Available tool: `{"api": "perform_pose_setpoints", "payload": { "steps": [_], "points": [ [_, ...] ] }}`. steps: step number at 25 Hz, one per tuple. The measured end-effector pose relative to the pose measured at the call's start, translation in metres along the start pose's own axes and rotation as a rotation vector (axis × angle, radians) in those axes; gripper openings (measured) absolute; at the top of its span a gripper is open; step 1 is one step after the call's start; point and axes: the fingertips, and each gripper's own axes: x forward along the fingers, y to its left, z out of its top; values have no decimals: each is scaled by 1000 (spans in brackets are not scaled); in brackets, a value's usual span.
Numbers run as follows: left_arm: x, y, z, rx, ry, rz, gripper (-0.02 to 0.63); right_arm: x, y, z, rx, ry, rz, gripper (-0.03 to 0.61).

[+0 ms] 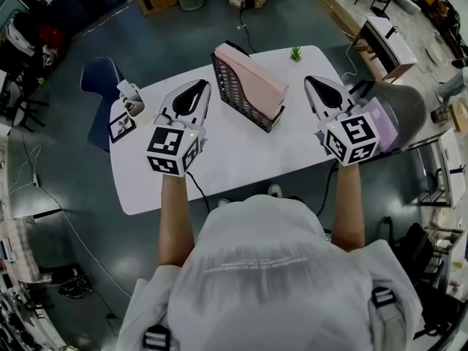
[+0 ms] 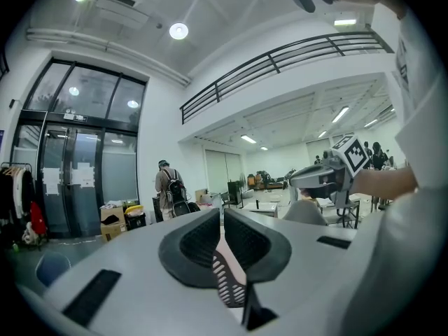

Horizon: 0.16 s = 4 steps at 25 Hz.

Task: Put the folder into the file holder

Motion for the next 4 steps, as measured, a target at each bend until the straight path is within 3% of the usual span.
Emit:
{"api": "perform_pose_setpoints", "payload": {
  "steps": [4],
  "points": [
    [0, -1, -2, -6, 2, -4, 31, 3, 2, -2, 7, 1, 0, 25]
  ]
}}
